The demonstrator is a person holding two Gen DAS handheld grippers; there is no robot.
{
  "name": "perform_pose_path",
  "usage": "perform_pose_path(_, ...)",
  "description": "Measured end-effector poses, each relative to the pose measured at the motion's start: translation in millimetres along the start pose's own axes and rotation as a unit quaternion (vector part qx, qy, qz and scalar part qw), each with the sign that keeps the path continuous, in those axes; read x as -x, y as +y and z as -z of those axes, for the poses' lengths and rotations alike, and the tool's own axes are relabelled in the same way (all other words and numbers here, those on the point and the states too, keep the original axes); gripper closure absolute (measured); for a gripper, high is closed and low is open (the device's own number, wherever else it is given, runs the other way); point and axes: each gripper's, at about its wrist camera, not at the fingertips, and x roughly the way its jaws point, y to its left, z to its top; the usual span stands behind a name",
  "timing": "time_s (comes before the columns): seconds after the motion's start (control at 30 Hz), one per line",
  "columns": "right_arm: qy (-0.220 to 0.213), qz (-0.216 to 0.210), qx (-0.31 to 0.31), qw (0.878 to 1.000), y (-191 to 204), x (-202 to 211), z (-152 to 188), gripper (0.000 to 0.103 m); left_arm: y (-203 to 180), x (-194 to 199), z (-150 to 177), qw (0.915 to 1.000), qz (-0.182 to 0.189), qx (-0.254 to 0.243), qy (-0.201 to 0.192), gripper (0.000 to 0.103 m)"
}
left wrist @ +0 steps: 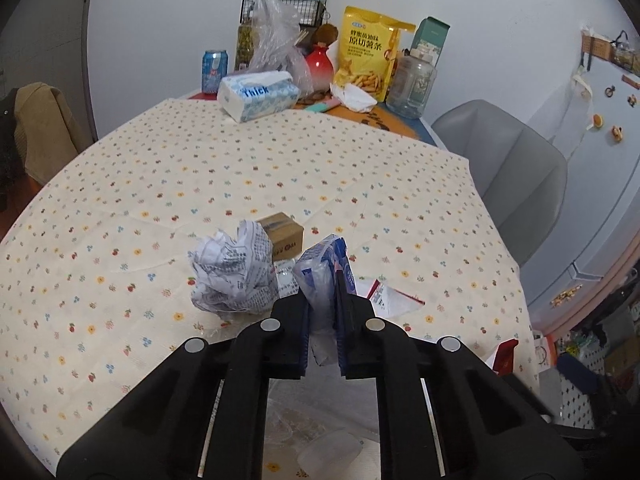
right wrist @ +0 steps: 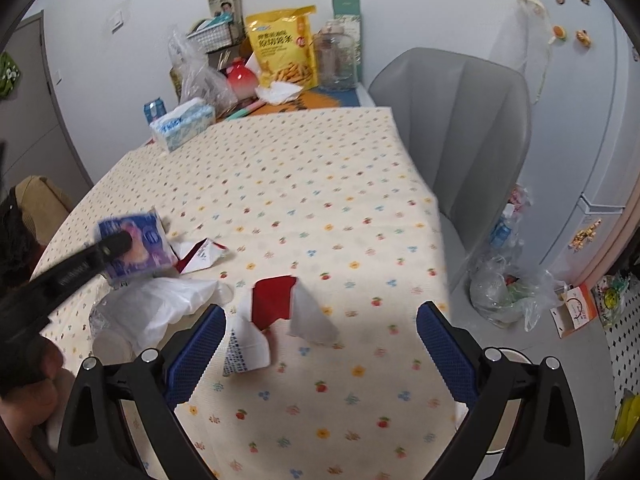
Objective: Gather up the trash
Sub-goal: 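Grasp the blue-and-white wrapper with the left tool while the right tool grasps the red-and-white carton piece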
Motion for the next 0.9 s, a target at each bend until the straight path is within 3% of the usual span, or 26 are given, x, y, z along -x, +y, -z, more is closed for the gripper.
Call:
perform_pose_path(0.2, 0.014, -0.006, 0.010, 1.000, 9, -17, 1, 0.013, 5, 8, -2, 0.9998, -0.014, -0.003, -0.014, 0.092)
perform_pose_path(0.27, 0.019, -0.006, 0.016, 1.000, 12, -21, 2, 0.020, 7, 6, 1, 0.9997, -0.022, -0.001, -0.011, 0.092)
perform_pose_path(0.3, 0.026, -0.009, 0.021, 0.999, 14, -25, 3, 0.034, 7, 4, 3, 0.9997, -0.025, 0.001, -0.008, 0.092)
perform_pose_path(0.33, 0.037, -0.017, 0.023, 0.999, 15, -29, 4, 0.054, 7, 2, 4, 0.9996, -0.029, 0.001, -0.006, 0.092)
perform_pose_path(0.43, 0.042, -0.032, 0.024, 0.998, 15, -25, 5, 0.071, 5, 2, 9, 0.9995, -0.031, 0.001, -0.004, 0.092)
perform_pose_path(0.9, -0.021, -0.037, 0.014, 0.999, -3, 44, 6, 0.074, -12, 47, 13, 0.9988, -0.004, -0.009, -0.048, 0.092)
